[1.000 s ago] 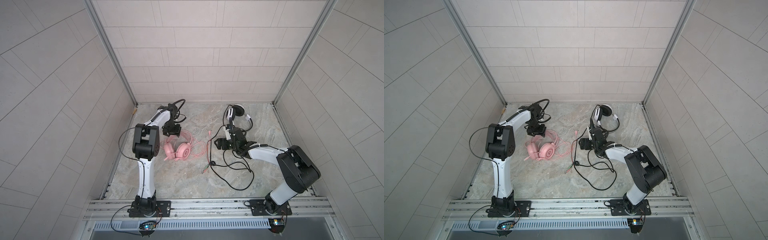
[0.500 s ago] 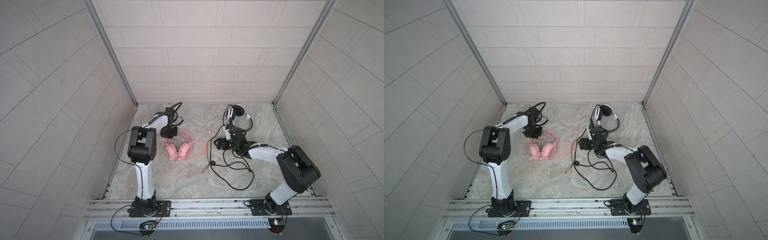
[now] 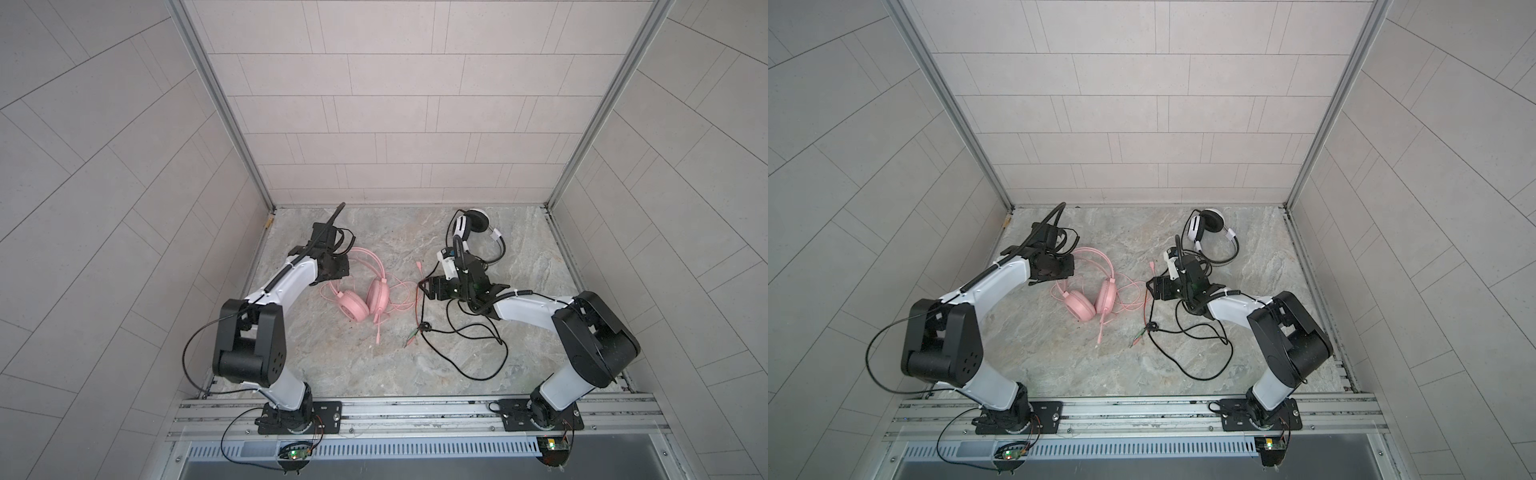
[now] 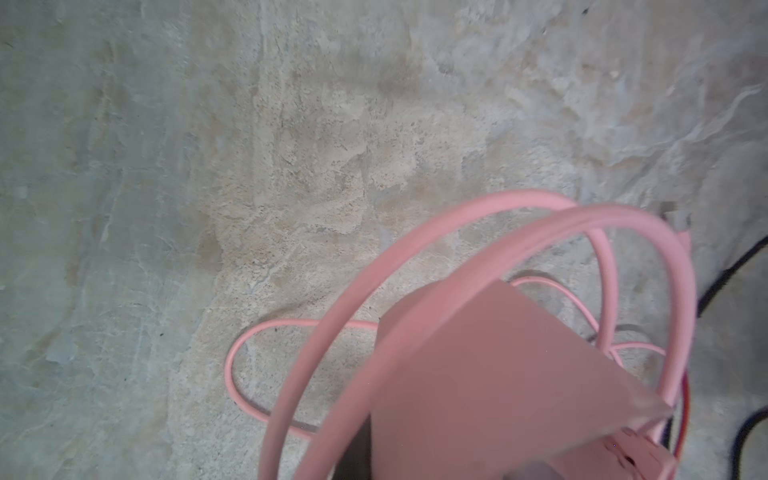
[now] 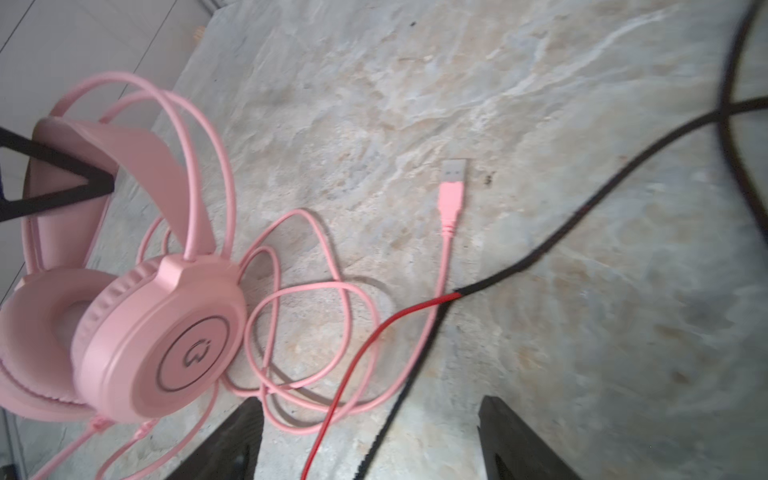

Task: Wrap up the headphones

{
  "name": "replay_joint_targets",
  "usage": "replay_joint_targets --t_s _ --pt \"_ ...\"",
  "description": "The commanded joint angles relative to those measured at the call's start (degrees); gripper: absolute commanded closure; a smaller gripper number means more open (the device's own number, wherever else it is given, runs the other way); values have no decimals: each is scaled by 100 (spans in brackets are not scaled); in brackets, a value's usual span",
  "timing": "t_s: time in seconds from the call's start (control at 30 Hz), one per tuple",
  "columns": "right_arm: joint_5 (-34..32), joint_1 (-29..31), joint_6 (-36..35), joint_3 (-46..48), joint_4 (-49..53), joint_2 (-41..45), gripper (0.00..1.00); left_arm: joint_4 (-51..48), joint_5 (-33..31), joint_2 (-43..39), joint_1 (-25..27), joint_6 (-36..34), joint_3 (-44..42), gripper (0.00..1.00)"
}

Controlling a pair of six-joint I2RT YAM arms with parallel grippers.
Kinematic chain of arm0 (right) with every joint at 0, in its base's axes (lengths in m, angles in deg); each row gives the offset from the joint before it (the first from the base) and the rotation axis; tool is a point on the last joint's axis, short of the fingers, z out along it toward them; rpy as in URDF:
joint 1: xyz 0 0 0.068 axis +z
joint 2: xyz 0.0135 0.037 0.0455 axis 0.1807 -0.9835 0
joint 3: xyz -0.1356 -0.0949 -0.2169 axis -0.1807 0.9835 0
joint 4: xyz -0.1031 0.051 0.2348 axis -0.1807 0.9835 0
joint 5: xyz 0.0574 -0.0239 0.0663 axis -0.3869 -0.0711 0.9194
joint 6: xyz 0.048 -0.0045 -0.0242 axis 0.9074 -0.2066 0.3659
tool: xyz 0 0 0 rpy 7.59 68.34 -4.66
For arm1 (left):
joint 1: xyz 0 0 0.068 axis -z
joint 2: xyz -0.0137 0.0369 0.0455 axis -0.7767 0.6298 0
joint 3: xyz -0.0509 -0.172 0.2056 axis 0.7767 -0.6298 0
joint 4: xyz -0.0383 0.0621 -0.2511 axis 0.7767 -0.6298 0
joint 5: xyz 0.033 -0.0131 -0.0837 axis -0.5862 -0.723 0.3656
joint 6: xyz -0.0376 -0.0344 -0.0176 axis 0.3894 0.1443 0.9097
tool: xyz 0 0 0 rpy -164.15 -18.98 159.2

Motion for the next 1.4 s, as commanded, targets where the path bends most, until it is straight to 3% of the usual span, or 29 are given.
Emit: replay_joint_targets --t_s 0.0,0.17,0.27,0.63,0.8,0.9,1.03,1.13,1.27,1.37 --pt "429 478 -376 -649 291 152 17 536 214 -510 -37 296 -223 100" --pt "153 1147 -919 -1547 835 -403 1 488 470 -824 -32 349 -320 100" --pt "330 1177 -944 -2061 872 -909 1 457 579 -949 -37 348 -398 100" --pt "-138 1165 -1352 -3693 1573 -2496 1 426 791 -1338 -21 365 -606 100" --pt "131 1168 -1179 -3947 1224 -2726 14 347 888 -1393 -28 383 -605 100" --pt "211 1151 -1120 -4028 1076 -2778 27 261 943 -1454 -28 379 -534 100" --pt "265 1106 -1048 -4121 1103 -2819 62 15 903 -1587 -33 331 -447 100" --pt "279 1068 -1100 -4078 1169 -2691 76 -36 880 -1688 -33 322 -464 99" --pt "95 1066 -1317 -3950 1362 -2352 87 -182 861 -1703 -37 280 -459 90" --pt "-181 1066 -1408 -3701 1417 -1976 96 -303 910 -1651 -28 212 -403 69"
